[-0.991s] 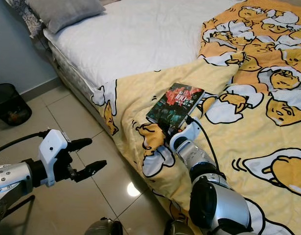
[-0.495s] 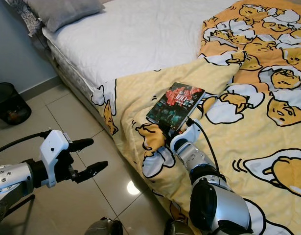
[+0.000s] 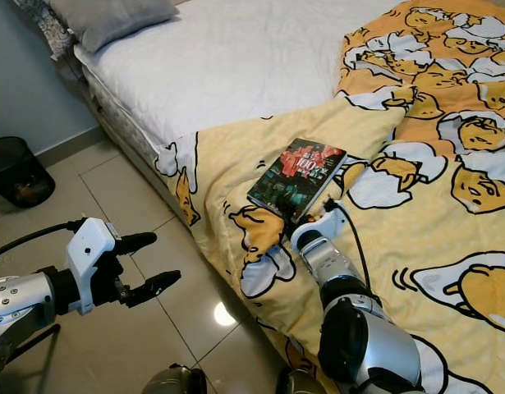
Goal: Clean up the room
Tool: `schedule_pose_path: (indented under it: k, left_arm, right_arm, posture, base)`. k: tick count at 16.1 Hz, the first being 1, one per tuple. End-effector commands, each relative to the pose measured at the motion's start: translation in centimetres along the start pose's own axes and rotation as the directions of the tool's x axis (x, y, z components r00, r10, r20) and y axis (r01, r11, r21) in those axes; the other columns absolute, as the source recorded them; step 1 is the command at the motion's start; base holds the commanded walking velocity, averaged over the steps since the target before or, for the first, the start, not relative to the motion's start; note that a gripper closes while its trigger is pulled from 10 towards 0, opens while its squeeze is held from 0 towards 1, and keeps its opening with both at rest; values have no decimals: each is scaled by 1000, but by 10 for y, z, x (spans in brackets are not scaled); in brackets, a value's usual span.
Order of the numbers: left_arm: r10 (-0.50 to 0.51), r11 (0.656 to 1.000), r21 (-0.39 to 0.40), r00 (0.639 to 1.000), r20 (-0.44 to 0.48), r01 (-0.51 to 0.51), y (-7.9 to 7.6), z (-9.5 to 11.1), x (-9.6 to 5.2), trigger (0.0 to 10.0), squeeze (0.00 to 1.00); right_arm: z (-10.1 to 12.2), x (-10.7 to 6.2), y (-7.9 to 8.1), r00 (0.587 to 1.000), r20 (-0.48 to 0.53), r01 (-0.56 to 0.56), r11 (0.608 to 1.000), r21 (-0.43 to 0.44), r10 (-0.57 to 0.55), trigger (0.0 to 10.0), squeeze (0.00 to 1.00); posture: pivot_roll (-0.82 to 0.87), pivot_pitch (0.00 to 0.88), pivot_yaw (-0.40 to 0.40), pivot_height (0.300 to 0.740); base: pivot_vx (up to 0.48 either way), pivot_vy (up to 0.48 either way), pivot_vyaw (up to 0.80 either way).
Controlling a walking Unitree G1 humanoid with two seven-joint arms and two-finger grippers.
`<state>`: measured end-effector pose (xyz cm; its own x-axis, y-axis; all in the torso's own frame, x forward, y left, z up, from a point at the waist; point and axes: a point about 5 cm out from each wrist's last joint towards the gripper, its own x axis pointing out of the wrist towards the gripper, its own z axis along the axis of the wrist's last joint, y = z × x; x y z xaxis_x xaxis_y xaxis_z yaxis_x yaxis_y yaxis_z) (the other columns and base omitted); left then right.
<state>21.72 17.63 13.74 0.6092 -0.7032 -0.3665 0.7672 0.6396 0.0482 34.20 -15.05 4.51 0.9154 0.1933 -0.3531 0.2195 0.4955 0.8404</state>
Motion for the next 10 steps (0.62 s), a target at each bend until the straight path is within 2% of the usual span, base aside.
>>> schedule_pose_path:
  k: [1,4,10]
  left_arm:
    - [-12,1000,15,1000,-6,12,-1,1,-2,10000,1000]
    - [-10,1000,19,1000,-7,10,0,1,-2,10000,1000]
    - [-1,1000,25,1000,-1,1,3,2,-2,10000,1000]
  right_arm:
    - [8,0,1,999,48,-2,999,38,0,10000,0]
    - [10,1,5,998,59,-25,998,63,22,10000,0]
    - [8,6,27,988,18,-153,985,85,152,10000,0]
  posture:
    - [139,133,72,740]
    - [141,134,73,740]
    - [146,134,67,740]
  base:
    - [0,0,0]
    - [0,0,0]
    - [0,0,0]
